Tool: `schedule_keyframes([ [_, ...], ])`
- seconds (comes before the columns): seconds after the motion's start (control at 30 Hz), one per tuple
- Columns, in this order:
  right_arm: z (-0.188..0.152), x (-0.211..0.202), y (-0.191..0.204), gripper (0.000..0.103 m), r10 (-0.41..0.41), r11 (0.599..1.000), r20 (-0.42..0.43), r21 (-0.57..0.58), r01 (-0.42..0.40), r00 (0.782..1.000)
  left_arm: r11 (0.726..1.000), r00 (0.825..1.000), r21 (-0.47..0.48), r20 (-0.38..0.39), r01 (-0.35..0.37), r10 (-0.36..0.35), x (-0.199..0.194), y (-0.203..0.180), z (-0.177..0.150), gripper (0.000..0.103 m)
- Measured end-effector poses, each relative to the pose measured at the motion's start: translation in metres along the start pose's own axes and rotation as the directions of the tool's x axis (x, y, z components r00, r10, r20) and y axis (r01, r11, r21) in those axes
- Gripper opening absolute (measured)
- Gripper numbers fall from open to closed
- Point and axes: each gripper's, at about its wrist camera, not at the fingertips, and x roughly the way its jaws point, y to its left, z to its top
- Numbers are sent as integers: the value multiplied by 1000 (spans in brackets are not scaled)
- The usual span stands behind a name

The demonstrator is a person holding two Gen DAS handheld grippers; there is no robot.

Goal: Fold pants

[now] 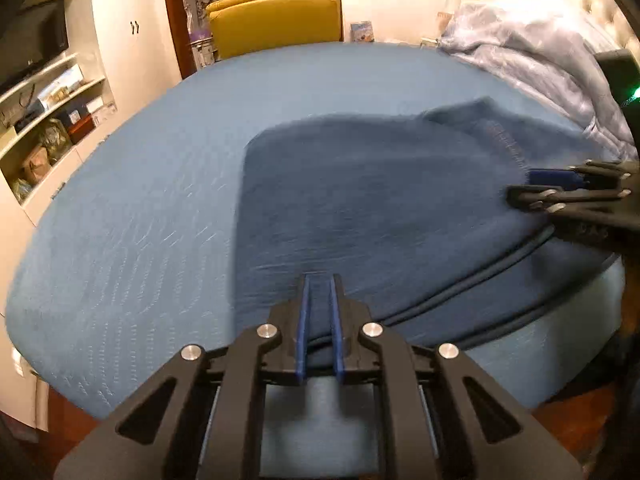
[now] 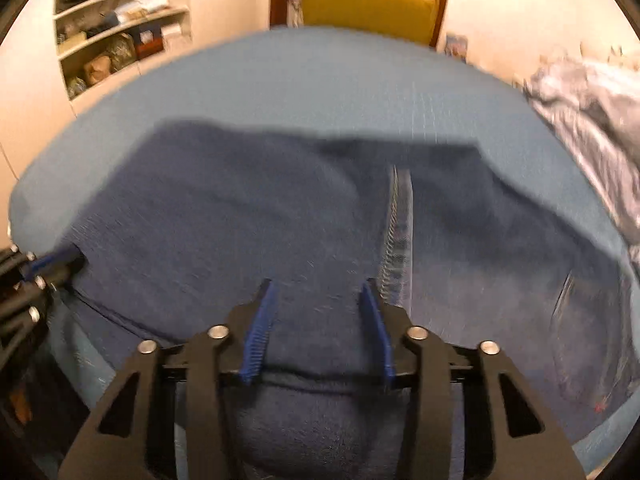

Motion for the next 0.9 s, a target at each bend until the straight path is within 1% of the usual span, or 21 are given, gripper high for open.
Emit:
schedule_keyframes([
  [0.03,-3,1,-2,39,9,1000,13,6,-9,1000,1000,1000,9,-3,-13,13,-1,4,0,12],
  [0.07,-4,1,-1,39,6,1000,14,0,-6,1000,998,998,36,-9,-61,61,-3,7,6,12],
  [0.1,-4,2,1,39,-4,1000,11,-7,4,1000,996,997,46,1,-78,78,-6,5,7,16],
  [0.13,-4,3,1,39,-9,1000,7,-6,9,1000,996,996,40,50,-75,73,-12,12,20,27],
  [0.2,-5,5,3,40,-18,1000,1,10,18,1000,999,989,6,139,-41,40,-18,21,47,39],
  [0.23,-7,5,4,40,-23,1000,3,9,23,1000,1000,989,-1,146,-23,23,-14,24,59,44],
  [0.27,-8,5,6,40,-32,999,5,5,32,999,1000,991,3,132,8,-9,-2,27,76,44],
  [0.33,-11,5,8,40,-35,999,4,7,35,999,998,995,37,84,42,-45,28,32,102,44],
  [0.37,-12,4,11,40,-31,999,-3,16,31,1000,996,996,31,14,87,-87,49,38,112,41],
  [0.4,-10,5,8,40,-27,999,-7,18,27,1000,993,992,14,-33,121,-121,69,42,118,30],
  [0.47,-10,6,8,40,-22,1000,-14,17,22,1000,999,994,11,-97,43,-41,104,58,121,29],
  [0.5,-10,6,7,40,-16,1000,-18,23,16,1000,1000,995,-9,-103,5,-6,111,68,124,29],
  [0.53,-10,7,5,40,-5,999,-22,35,6,1000,998,995,-63,-100,-21,14,114,82,131,27],
  [0.6,-11,7,3,40,2,999,-24,44,-1,1000,994,997,-110,-80,-5,-4,108,87,136,24],
  [0.67,-10,8,2,40,2,999,-31,45,0,1000,994,995,-67,-48,86,-89,93,71,137,25],
  [0.7,-9,8,2,40,2,999,-35,47,-1,999,992,991,-27,-55,119,-121,91,60,135,28],
  [0.73,-9,8,2,40,4,999,-38,50,-2,999,992,989,27,-80,125,-123,92,48,130,29],
  [0.77,-8,9,1,40,7,999,-41,54,-5,999,993,989,51,-108,103,-97,99,42,126,29],
  [0.8,-8,9,1,40,8,998,-42,55,-6,999,996,990,48,-123,71,-65,106,43,123,29],
  [0.83,-7,9,1,40,8,999,-44,54,-6,999,1000,991,8,-130,16,-15,114,52,123,29],
  [0.9,-5,9,-1,40,10,999,-49,53,-7,999,995,992,-93,-123,-30,18,111,69,126,28],
])
